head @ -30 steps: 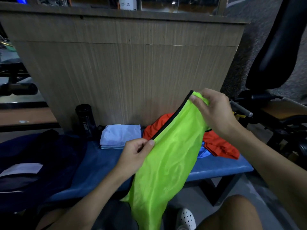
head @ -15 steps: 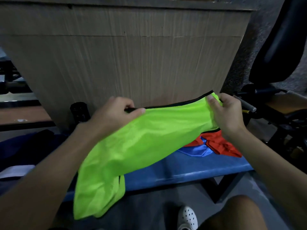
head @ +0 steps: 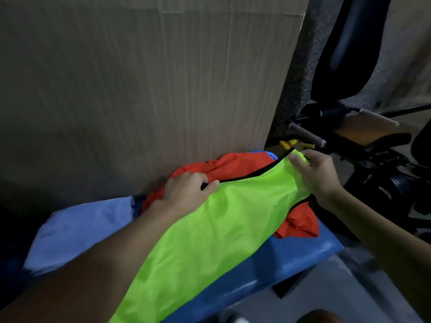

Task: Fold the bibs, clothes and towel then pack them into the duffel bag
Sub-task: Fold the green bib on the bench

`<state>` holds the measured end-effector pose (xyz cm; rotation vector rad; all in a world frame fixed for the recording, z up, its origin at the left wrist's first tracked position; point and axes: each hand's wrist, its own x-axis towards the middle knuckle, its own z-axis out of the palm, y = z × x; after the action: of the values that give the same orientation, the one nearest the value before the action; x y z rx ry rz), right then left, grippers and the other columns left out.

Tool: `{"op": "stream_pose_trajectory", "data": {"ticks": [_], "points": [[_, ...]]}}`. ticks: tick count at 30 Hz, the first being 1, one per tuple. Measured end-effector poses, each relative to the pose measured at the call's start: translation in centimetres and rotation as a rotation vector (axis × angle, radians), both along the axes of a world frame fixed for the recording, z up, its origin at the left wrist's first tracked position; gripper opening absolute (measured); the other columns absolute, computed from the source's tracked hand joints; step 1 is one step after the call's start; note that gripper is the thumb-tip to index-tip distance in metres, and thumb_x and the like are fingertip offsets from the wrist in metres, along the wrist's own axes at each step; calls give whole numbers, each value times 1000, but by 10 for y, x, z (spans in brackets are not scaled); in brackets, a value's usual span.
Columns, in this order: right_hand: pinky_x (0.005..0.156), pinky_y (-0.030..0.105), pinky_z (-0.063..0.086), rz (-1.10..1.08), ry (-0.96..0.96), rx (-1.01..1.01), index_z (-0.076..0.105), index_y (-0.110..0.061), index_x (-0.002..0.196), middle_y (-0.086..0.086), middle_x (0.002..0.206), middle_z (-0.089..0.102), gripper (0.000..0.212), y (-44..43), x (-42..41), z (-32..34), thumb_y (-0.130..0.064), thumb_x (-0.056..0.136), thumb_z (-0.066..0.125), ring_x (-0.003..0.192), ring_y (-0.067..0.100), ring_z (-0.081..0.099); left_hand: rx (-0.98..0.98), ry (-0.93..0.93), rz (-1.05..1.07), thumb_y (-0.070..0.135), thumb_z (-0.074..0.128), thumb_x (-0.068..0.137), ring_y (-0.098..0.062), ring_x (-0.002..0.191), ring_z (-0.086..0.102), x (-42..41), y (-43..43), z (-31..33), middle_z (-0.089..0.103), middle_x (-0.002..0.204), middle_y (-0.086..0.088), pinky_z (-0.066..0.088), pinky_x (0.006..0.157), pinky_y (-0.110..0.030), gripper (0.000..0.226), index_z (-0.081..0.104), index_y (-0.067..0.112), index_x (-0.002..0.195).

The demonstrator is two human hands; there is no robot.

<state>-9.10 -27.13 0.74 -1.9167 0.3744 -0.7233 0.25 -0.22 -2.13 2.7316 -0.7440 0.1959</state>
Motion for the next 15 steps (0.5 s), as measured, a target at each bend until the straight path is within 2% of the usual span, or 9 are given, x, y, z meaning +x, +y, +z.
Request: {"op": "stream_pose_trajectory", "data": {"ticks": [2, 4, 5, 7, 9, 11, 15], "points": [[46, 24, 37, -37, 80, -109, 59, -5, 71, 5, 60, 51, 28, -20, 22, -27, -21, 93, 66, 49, 2, 45, 10, -31, 34, 57, 48, 96, -29, 101, 67, 16, -24, -33, 73, 103, -5, 47, 76, -36, 39, 67, 23, 100], [57, 30, 38, -73, 227, -237, 61, -3, 83, 9, 70, 56, 28, -32, 42, -55, -29, 90, 67, 65, 16, 54, -4, -70, 35, 52, 49, 96, -27, 100, 66, 28, -39, -62, 73, 103, -3, 43, 80, -38, 33, 65, 23, 100], [65, 31, 40, -85, 316, -263, 61, -6, 95, 9, 80, 61, 30, -34, 49, -68, -35, 89, 69, 78, 21, 58, -17, -88, 42, 52, 48, 95, -26, 98, 66, 31, -43, -74, 73, 101, -1, 41, 82, -39, 34, 65, 23, 98], [89, 40, 44, -99, 461, -306, 52, -13, 121, 10, 108, 63, 54, -33, 57, -92, -49, 84, 69, 106, 27, 58, -19, -118, 59, 58, 40, 90, -26, 92, 67, 36, -47, -90, 73, 94, 0, 42, 80, -41, 42, 64, 24, 92], [101, 54, 35, -137, 522, -435, 41, -15, 133, 9, 130, 53, 71, -26, 59, -106, -58, 82, 65, 124, 30, 47, -14, -155, 56, 61, 34, 85, -27, 85, 67, 38, -50, -99, 72, 86, -1, 43, 77, -42, 48, 63, 23, 87], [102, 56, 31, -171, 523, -531, 37, -14, 137, 9, 135, 47, 79, -24, 59, -115, -63, 81, 62, 128, 31, 41, -22, -167, 48, 61, 35, 84, -27, 83, 67, 41, -51, -103, 72, 83, -1, 43, 75, -42, 47, 62, 23, 85], [100, 53, 30, -240, 529, -581, 37, -13, 137, 10, 130, 45, 85, -24, 58, -114, -70, 78, 58, 124, 31, 39, -17, -135, 56, 63, 36, 82, -25, 87, 67, 40, -53, -97, 71, 87, 2, 42, 77, -41, 48, 63, 24, 87]]}}
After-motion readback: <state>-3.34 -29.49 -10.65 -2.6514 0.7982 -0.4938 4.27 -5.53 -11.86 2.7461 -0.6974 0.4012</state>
